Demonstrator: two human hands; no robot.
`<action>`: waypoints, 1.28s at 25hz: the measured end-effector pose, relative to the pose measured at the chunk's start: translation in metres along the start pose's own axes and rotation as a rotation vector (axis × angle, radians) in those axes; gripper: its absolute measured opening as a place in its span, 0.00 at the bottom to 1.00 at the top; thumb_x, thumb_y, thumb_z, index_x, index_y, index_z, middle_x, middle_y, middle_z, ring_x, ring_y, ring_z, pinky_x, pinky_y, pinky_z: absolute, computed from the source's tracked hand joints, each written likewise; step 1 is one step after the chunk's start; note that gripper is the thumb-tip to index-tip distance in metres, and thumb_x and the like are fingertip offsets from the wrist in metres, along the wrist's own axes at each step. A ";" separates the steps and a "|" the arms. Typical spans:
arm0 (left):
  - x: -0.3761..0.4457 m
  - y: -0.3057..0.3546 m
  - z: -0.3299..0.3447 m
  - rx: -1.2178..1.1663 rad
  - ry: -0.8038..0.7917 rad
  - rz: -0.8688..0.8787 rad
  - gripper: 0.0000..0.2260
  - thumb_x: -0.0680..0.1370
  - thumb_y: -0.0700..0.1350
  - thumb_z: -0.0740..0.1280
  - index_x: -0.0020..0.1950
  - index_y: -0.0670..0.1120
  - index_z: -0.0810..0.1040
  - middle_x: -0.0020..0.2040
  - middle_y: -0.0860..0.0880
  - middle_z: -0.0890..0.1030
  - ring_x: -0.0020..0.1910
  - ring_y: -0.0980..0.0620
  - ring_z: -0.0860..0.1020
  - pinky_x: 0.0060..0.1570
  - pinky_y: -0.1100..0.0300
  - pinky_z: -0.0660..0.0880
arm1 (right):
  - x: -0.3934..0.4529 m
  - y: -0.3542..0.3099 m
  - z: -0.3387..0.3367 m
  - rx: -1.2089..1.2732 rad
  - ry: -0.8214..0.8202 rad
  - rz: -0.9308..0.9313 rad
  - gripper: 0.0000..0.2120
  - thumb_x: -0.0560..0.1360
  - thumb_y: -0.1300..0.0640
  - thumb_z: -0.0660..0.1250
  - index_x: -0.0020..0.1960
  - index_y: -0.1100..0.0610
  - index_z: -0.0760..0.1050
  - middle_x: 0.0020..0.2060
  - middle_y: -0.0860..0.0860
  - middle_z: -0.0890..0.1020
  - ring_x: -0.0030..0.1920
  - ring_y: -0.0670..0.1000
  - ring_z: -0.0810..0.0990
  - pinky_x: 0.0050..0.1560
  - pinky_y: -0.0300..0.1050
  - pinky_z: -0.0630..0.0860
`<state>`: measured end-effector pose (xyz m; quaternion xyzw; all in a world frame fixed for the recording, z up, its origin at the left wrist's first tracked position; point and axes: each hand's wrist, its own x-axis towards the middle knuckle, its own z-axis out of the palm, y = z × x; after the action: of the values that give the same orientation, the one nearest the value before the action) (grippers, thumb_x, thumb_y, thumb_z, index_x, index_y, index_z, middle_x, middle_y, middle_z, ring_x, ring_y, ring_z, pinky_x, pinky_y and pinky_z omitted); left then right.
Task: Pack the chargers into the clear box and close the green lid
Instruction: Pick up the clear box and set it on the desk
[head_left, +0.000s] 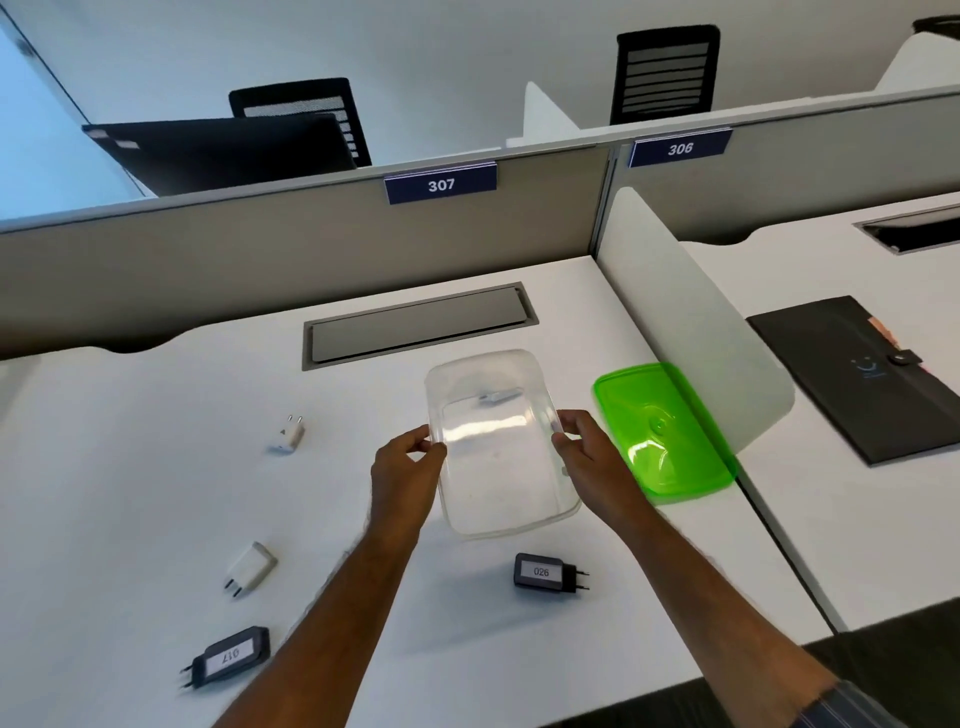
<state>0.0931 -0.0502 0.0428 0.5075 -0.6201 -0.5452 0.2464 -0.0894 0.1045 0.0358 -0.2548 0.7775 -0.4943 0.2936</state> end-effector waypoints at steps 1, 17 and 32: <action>0.001 -0.004 -0.011 0.008 0.018 -0.008 0.09 0.76 0.47 0.73 0.52 0.60 0.83 0.43 0.65 0.82 0.48 0.56 0.82 0.47 0.56 0.82 | -0.002 -0.003 0.010 0.001 -0.015 0.001 0.12 0.82 0.56 0.61 0.64 0.50 0.73 0.61 0.45 0.79 0.55 0.52 0.82 0.62 0.60 0.77; 0.004 -0.066 -0.133 0.035 0.132 -0.120 0.15 0.76 0.45 0.71 0.63 0.48 0.83 0.53 0.54 0.84 0.56 0.47 0.82 0.60 0.43 0.81 | -0.030 -0.019 0.134 -0.101 -0.238 0.049 0.09 0.81 0.52 0.62 0.61 0.48 0.71 0.60 0.44 0.78 0.54 0.52 0.81 0.61 0.60 0.78; 0.017 -0.101 -0.143 0.067 0.034 -0.149 0.11 0.77 0.45 0.72 0.59 0.49 0.84 0.48 0.49 0.84 0.47 0.46 0.84 0.52 0.48 0.84 | -0.035 -0.005 0.159 -0.180 -0.207 0.111 0.08 0.80 0.53 0.63 0.59 0.47 0.69 0.57 0.46 0.79 0.46 0.53 0.82 0.54 0.53 0.78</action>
<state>0.2463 -0.1150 -0.0139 0.5694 -0.5943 -0.5321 0.1984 0.0486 0.0279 -0.0063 -0.2864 0.7971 -0.3768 0.3750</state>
